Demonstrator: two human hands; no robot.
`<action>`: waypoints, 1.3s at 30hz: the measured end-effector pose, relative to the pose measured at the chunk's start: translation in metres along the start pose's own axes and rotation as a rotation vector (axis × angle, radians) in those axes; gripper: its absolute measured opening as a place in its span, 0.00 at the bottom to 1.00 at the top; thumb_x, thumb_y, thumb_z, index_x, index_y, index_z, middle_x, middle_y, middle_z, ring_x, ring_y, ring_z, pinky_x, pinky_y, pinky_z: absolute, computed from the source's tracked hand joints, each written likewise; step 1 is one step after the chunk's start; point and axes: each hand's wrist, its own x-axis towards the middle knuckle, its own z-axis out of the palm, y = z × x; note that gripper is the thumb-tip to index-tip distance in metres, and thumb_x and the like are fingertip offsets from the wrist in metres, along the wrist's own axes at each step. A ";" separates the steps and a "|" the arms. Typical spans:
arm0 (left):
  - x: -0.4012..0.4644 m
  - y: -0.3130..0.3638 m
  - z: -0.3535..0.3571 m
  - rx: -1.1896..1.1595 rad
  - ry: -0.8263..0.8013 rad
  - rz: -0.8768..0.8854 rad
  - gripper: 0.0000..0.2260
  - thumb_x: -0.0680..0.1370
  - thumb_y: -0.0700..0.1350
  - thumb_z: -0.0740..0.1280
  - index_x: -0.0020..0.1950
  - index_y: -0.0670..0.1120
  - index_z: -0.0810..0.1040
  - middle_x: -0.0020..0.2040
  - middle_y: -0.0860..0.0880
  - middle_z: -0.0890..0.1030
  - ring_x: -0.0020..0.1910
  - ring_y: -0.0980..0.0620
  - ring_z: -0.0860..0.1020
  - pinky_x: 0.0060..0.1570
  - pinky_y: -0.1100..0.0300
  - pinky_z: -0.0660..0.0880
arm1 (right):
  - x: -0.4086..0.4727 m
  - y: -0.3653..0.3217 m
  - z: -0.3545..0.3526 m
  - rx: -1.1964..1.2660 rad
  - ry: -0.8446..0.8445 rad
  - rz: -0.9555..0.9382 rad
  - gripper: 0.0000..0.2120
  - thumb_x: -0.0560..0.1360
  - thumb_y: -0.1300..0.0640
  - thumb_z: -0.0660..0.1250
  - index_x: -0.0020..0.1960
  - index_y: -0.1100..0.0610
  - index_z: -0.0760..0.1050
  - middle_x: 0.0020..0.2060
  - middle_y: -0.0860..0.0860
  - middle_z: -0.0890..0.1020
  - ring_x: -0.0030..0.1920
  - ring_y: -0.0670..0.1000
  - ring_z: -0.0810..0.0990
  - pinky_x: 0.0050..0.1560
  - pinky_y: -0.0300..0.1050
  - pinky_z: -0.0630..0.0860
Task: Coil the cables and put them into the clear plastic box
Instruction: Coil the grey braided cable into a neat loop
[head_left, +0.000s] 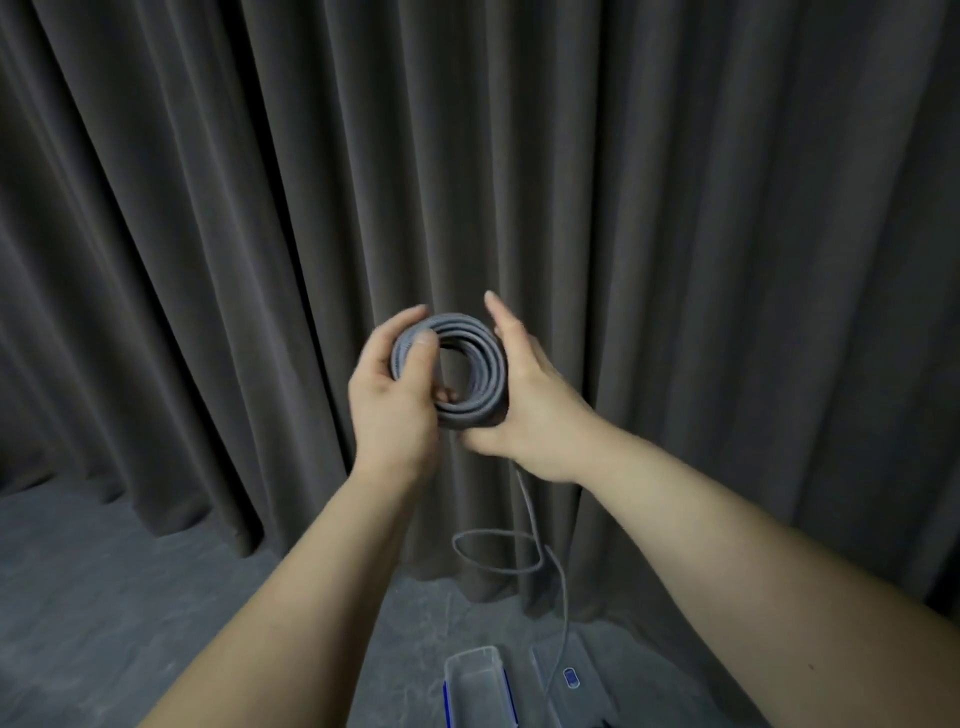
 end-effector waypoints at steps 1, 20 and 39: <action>0.007 -0.001 -0.003 -0.017 0.046 0.016 0.07 0.78 0.42 0.66 0.53 0.51 0.80 0.32 0.51 0.75 0.27 0.56 0.71 0.28 0.63 0.70 | 0.001 0.006 0.000 0.017 -0.046 0.064 0.53 0.65 0.57 0.76 0.76 0.41 0.42 0.67 0.52 0.71 0.62 0.51 0.76 0.61 0.43 0.73; 0.011 -0.007 -0.022 0.377 -0.084 0.026 0.06 0.80 0.49 0.64 0.50 0.57 0.80 0.49 0.52 0.84 0.52 0.51 0.81 0.58 0.53 0.76 | 0.007 -0.030 -0.020 -0.331 -0.023 -0.443 0.07 0.74 0.55 0.70 0.51 0.53 0.83 0.41 0.49 0.77 0.42 0.49 0.76 0.46 0.43 0.72; -0.008 -0.016 -0.006 0.153 -0.345 -0.062 0.10 0.74 0.50 0.67 0.53 0.52 0.80 0.44 0.55 0.84 0.44 0.59 0.80 0.46 0.68 0.74 | 0.019 0.004 -0.007 0.150 0.203 0.083 0.16 0.63 0.53 0.79 0.29 0.52 0.70 0.19 0.42 0.69 0.23 0.42 0.65 0.28 0.36 0.61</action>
